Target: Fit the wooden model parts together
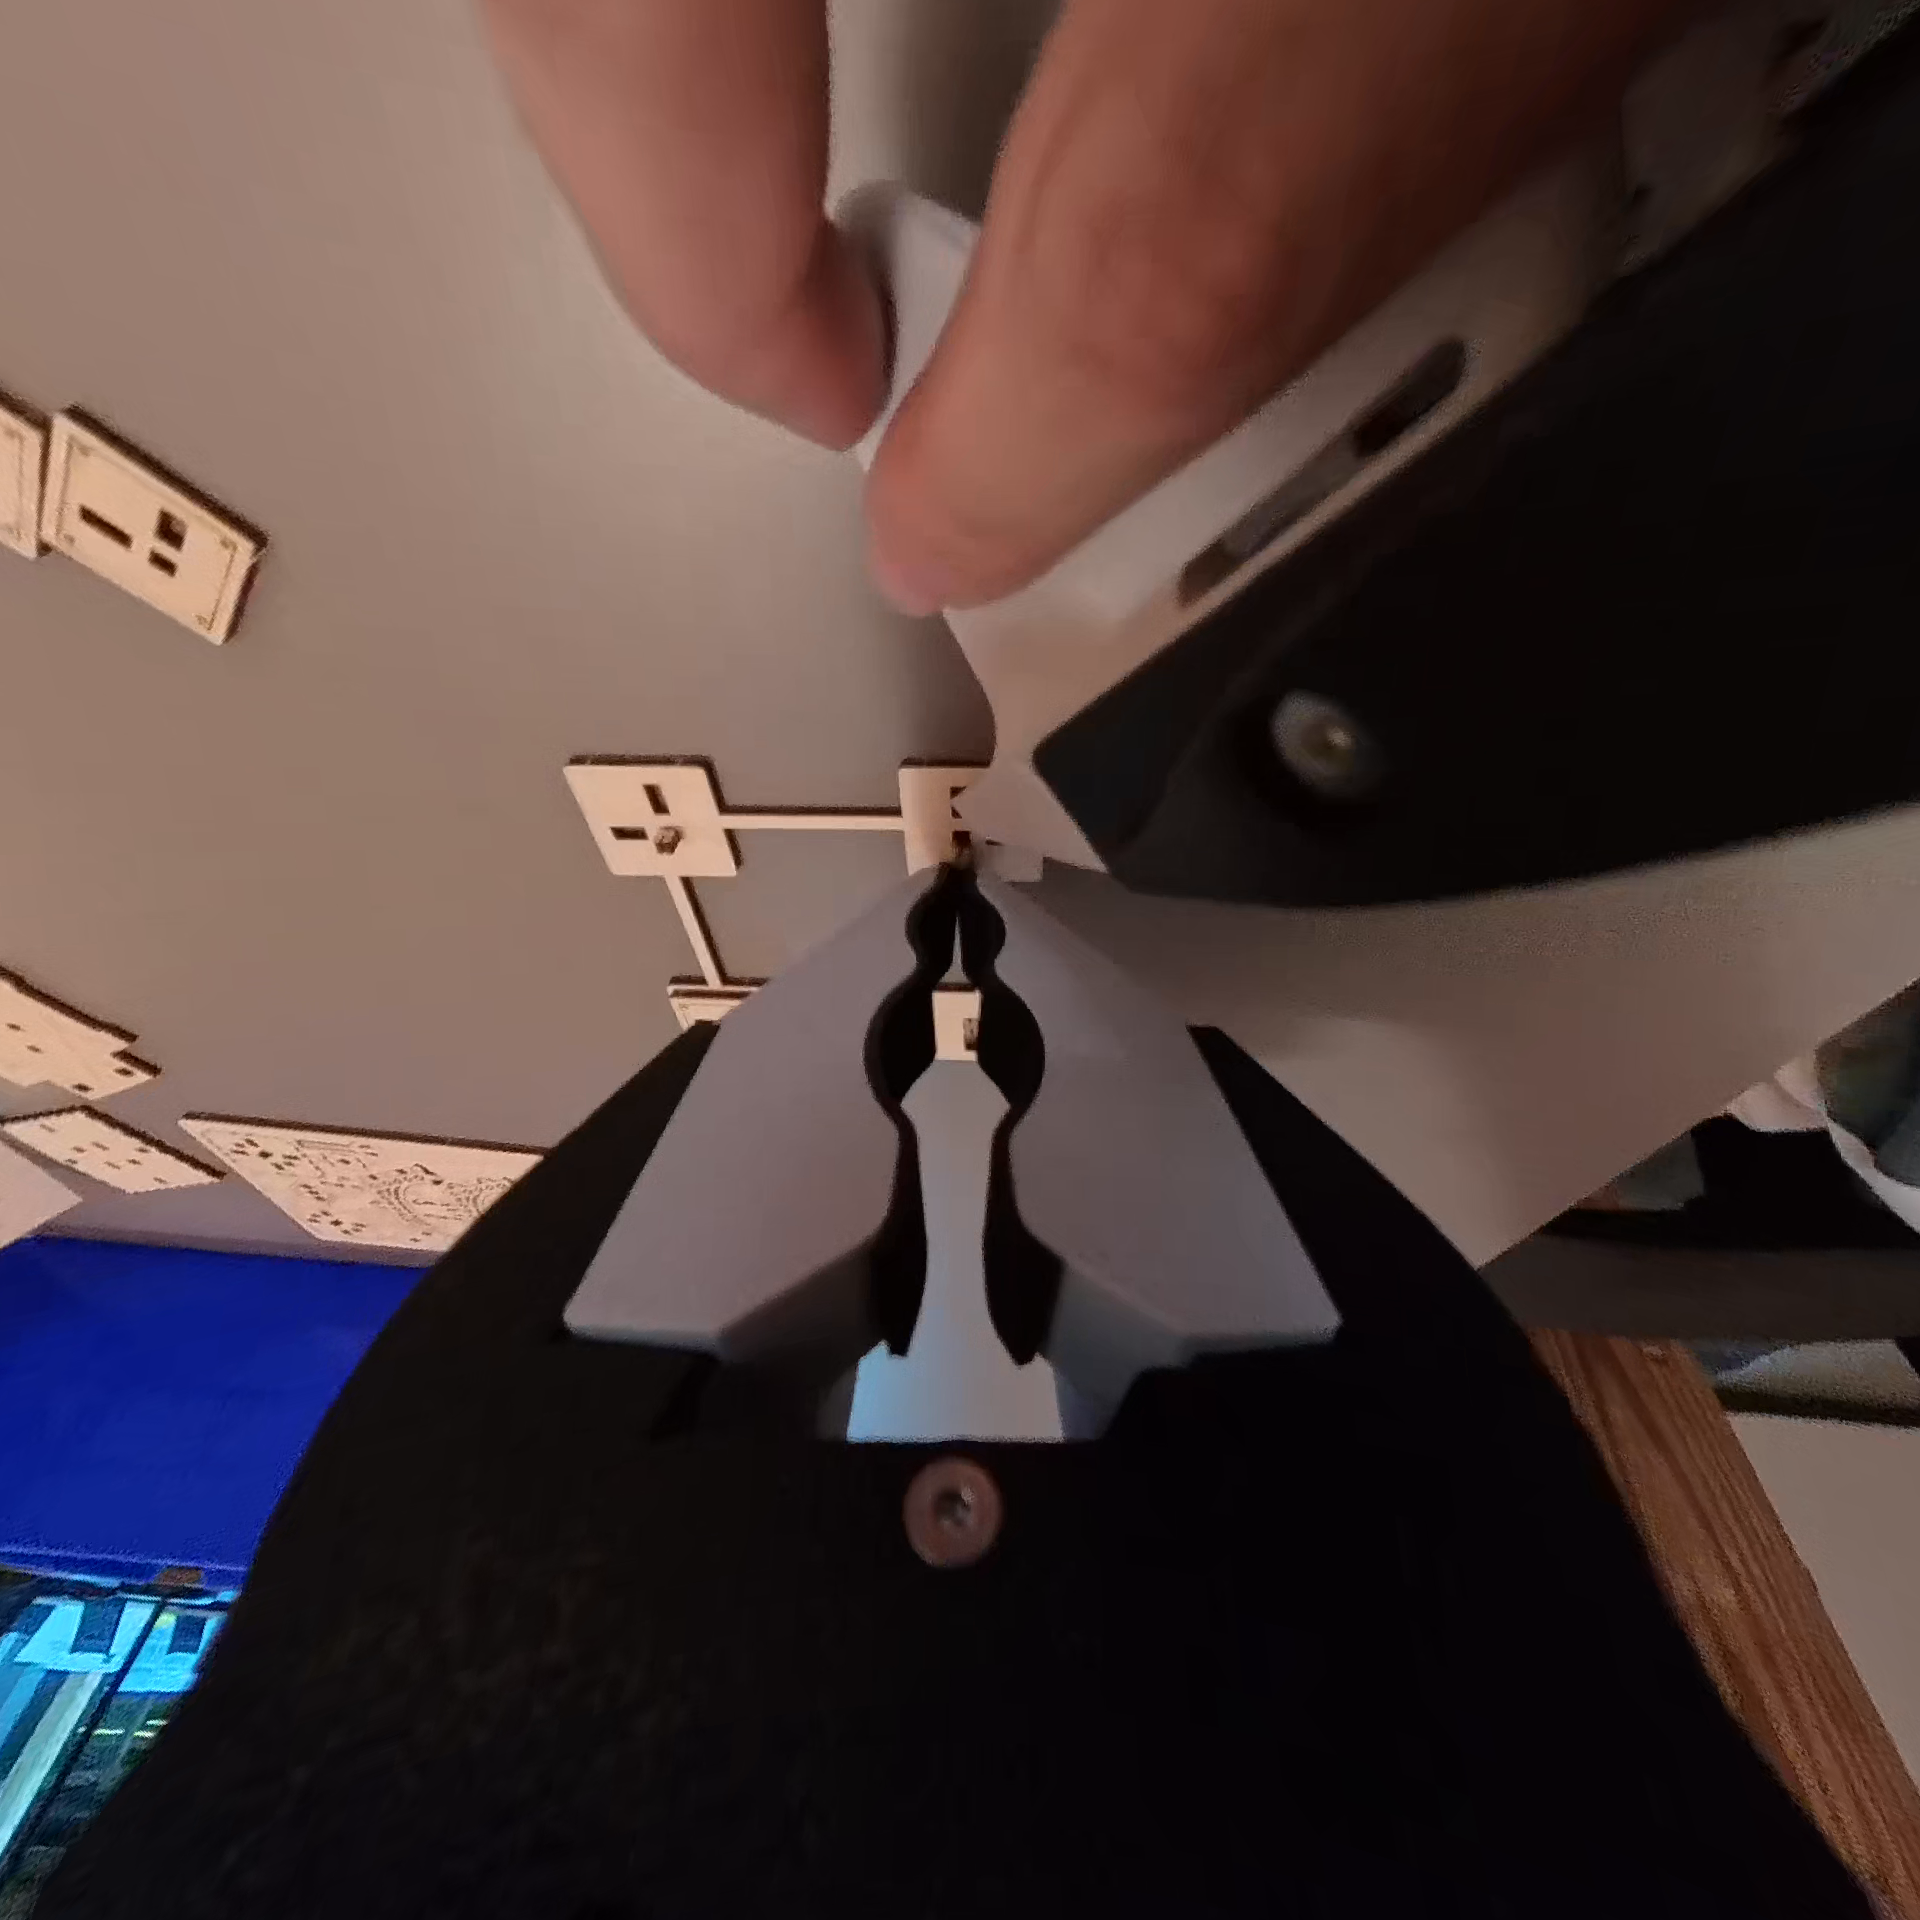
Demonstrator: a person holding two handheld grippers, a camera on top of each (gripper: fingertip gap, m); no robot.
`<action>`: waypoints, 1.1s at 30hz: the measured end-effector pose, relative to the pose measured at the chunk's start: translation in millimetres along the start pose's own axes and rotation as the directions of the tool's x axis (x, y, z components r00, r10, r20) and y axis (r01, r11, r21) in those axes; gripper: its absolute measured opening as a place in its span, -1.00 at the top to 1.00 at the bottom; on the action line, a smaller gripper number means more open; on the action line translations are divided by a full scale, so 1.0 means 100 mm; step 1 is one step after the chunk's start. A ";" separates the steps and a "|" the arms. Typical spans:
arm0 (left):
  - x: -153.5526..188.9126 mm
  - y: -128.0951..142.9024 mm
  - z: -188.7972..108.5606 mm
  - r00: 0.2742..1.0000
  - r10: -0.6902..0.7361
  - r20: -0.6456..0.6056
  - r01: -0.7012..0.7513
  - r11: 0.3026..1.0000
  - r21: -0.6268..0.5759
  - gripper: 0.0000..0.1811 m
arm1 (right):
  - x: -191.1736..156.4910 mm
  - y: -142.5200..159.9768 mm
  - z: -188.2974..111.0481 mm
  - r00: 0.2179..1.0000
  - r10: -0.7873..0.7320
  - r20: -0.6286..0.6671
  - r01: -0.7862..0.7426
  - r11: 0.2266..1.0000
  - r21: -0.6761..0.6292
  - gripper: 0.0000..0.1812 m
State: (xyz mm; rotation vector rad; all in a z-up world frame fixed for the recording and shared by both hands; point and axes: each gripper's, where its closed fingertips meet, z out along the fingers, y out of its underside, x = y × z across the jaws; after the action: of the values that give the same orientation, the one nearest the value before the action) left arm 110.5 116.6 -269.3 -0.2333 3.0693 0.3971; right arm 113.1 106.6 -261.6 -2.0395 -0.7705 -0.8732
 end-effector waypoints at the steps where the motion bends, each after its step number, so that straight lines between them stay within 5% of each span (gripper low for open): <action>1: 0.01 -0.04 -0.02 1.000 -0.002 0.016 0.001 0.999 0.038 1.00 | 0.00 0.00 0.00 1.000 -0.001 0.001 0.001 1.000 -0.002 1.00; 13: -0.06 -0.06 -0.17 0.996 -0.064 0.059 0.041 0.946 0.322 1.00 | -0.03 -0.01 -0.05 0.998 0.057 0.033 -0.058 0.998 0.027 1.00; 19: -0.08 -0.19 -0.30 0.989 0.070 0.129 -0.136 0.763 0.632 0.90 | -0.03 0.07 -0.12 0.986 0.146 0.083 -0.149 0.989 0.027 1.00; 23: 0.00 -0.25 -0.32 0.963 0.211 0.168 -0.265 0.624 0.735 0.90 | 0.03 0.09 -0.20 0.971 0.218 0.095 -0.223 0.973 0.056 0.93; 33: 0.02 -0.25 -0.10 0.950 0.297 0.097 -0.252 0.545 0.799 0.92 | 0.02 0.10 -0.24 0.947 0.294 0.132 -0.306 0.948 0.086 0.81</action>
State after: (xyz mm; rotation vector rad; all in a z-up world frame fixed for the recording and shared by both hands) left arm 112.0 89.7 -265.7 0.2942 2.9379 -1.0386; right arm 114.4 81.8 -252.6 -2.0584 -0.5350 -0.5322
